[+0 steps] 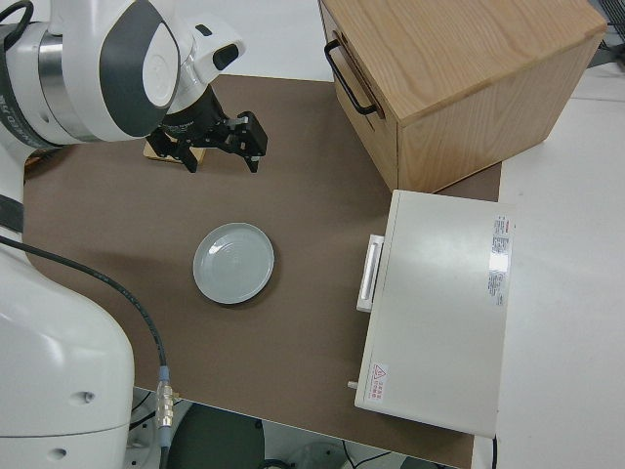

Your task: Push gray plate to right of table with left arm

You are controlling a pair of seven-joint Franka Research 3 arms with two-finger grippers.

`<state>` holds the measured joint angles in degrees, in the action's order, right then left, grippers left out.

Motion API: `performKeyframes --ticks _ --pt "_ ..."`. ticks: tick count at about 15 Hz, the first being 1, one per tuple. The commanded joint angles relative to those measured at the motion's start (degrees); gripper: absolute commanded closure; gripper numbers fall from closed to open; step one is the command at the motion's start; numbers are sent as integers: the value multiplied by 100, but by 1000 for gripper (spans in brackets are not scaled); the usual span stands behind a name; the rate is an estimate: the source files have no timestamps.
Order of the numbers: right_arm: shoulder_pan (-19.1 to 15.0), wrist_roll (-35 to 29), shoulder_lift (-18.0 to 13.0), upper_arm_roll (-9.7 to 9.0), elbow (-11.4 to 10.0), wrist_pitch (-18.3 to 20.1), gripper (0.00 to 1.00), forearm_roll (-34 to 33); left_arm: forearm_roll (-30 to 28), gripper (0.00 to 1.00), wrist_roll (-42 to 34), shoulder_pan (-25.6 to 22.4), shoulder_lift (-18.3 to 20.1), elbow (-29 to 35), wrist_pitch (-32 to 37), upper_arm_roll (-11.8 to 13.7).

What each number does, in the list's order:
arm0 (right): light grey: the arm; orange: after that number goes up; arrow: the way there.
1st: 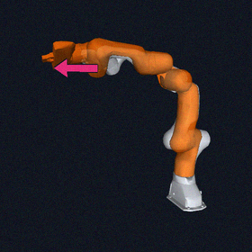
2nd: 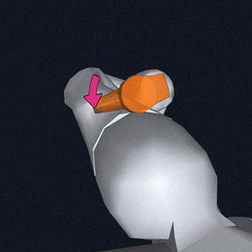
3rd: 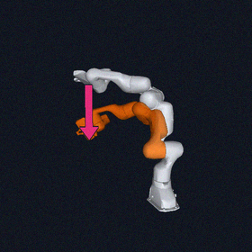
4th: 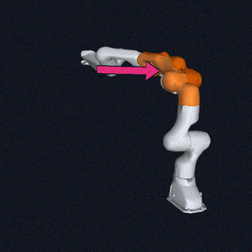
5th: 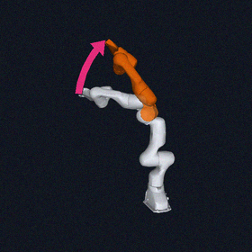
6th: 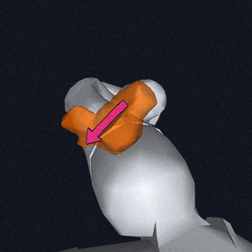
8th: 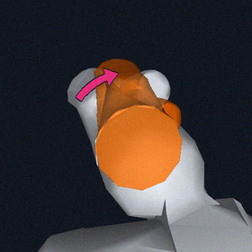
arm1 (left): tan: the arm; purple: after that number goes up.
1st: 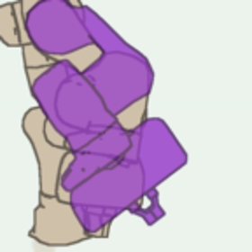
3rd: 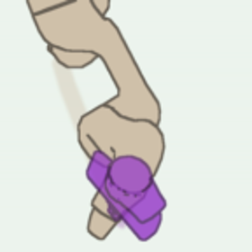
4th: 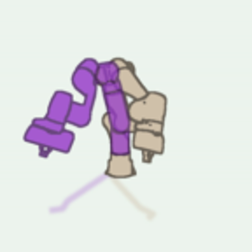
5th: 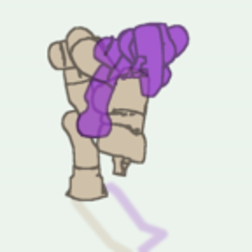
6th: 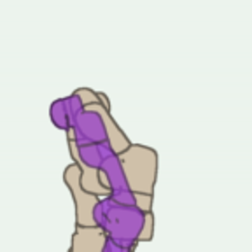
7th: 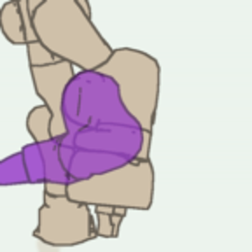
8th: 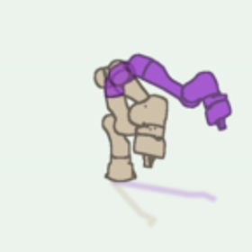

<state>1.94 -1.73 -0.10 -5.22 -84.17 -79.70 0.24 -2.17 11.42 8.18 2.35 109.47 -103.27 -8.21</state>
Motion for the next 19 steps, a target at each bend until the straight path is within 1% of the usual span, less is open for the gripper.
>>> performKeyframes --ticks 1,4,6,10,12,14,19 --pt "-62 15 -43 -32 5 69 17 46 -12 17 -377 -221 28 -390 219 178" --pt "-62 15 -43 -32 -3 69 17 46 -20 9 -745 -230 2 -873 543 530" --pt "-62 15 -43 -32 -3 69 17 46 -12 9 -782 -238 -59 -1242 876 697" --pt "-62 15 -43 -32 -3 69 17 46 67 9 -1246 -238 -85 -1524 948 1048" --pt "-62 15 -43 -32 -3 69 17 46 260 9 -1554 -238 -86 -1534 992 1128" --pt "-62 15 -43 -23 -3 69 17 46 270 9 -1792 -308 -86 -1543 1010 1155" --pt "-62 15 -43 -32 -3 69 17 46 235 7 -1793 -379 -77 -1543 1019 1155"
